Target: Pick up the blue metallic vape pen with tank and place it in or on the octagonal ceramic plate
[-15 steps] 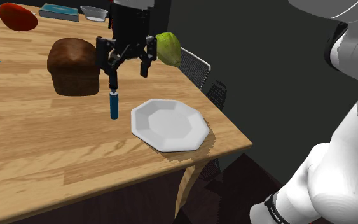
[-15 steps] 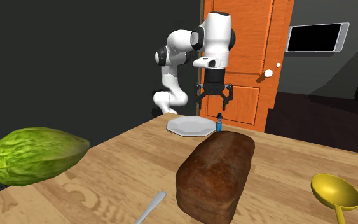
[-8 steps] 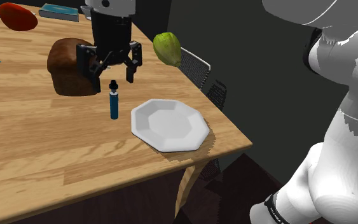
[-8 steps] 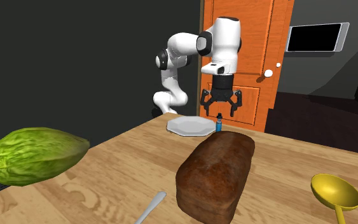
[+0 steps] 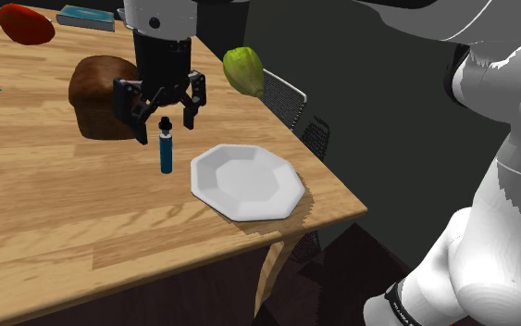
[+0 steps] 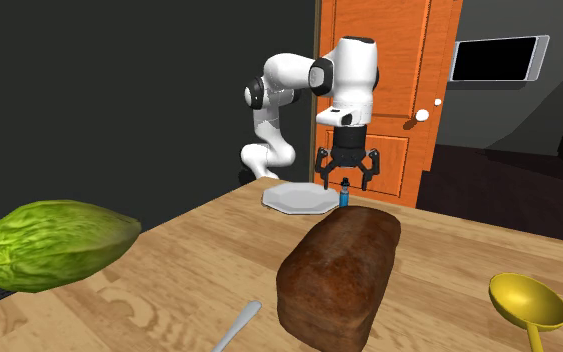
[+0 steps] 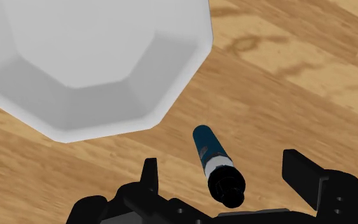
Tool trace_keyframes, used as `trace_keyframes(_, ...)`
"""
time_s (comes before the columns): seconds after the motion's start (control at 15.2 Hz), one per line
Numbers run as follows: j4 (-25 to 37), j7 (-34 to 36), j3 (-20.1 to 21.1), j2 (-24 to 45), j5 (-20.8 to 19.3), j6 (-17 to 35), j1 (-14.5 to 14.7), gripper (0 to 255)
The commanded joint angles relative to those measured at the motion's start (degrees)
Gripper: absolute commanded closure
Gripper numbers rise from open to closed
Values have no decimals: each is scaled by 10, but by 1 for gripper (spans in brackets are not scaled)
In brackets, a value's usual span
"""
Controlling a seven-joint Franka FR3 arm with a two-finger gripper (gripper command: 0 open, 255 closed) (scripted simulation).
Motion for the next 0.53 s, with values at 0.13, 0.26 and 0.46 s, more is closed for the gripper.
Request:
trace_keyframes(0.13, 0, 0, 0, 0, 0, 0, 0, 255)
trace_keyframes(0.26, 0, 0, 0, 0, 0, 0, 0, 255)
trace_keyframes(0.46, 0, 0, 0, 0, 0, 0, 0, 255)
